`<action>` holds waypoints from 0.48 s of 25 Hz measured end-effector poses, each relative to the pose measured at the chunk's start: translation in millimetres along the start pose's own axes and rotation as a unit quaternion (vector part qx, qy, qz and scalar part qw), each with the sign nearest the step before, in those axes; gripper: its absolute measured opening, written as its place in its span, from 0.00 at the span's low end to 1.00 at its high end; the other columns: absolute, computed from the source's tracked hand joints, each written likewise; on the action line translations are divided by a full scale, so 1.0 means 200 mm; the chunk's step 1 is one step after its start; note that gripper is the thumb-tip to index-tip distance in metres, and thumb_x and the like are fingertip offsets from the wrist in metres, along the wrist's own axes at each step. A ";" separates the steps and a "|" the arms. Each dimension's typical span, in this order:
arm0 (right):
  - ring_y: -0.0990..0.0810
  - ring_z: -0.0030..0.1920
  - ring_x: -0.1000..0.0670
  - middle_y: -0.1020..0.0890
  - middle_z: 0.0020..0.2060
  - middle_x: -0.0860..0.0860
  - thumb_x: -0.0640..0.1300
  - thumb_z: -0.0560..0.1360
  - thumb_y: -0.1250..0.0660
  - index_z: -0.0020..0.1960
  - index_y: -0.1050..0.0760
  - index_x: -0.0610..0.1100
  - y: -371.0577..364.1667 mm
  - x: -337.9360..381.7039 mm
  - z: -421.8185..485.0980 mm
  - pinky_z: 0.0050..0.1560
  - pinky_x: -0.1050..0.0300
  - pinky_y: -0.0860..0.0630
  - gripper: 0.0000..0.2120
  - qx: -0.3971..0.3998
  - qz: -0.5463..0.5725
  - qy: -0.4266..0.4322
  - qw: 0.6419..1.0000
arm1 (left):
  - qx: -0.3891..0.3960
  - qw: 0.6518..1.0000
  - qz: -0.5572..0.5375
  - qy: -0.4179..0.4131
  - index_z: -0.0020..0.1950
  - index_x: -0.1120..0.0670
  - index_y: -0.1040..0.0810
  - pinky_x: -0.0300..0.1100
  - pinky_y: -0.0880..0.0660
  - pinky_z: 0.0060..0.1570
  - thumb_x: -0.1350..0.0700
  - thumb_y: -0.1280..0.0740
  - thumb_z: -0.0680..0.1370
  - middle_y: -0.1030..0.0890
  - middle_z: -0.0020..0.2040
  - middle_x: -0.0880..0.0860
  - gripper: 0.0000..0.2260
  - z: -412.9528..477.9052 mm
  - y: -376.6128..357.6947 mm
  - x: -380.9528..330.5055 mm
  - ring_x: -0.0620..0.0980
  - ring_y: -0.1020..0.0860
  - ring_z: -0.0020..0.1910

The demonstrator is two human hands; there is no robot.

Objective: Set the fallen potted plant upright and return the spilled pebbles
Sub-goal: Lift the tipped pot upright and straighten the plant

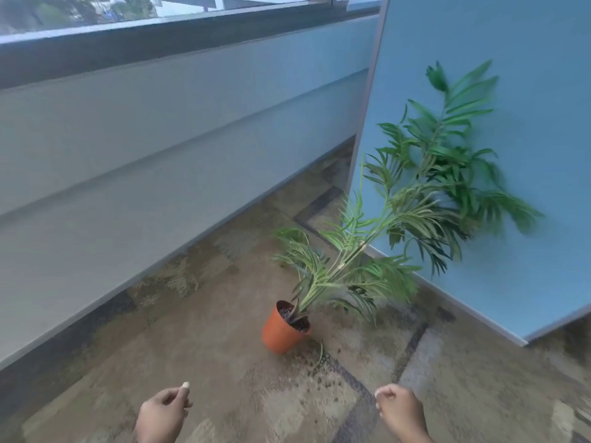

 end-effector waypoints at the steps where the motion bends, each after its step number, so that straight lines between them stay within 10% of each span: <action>1: 0.16 0.42 0.47 0.14 0.34 0.51 0.44 0.73 0.33 0.36 0.17 0.48 -0.07 0.04 0.14 0.49 0.57 0.21 0.09 -0.009 0.030 -0.006 0.999 | 0.007 0.999 -0.033 -0.012 0.32 0.56 0.17 0.42 0.26 0.40 0.55 0.26 0.74 0.17 0.25 0.50 0.11 0.12 -0.11 -0.06 0.49 0.18 0.30; 12: 0.17 0.34 0.48 0.15 0.31 0.50 0.40 0.74 0.33 0.36 0.19 0.48 -1.01 0.29 1.43 0.35 0.57 0.24 0.10 0.021 0.099 0.055 0.993 | 0.072 0.985 -0.149 -0.056 0.39 0.57 0.17 0.46 0.25 0.41 0.55 0.28 0.77 0.16 0.35 0.56 0.08 1.08 -1.26 -0.11 0.51 0.22 0.34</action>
Point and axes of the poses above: each hand's wrist, its own z-axis towards the middle knuckle, its own y-axis out of the back of the hand, x = y × z, the point moved 6 cm from there along z, towards the middle knuckle
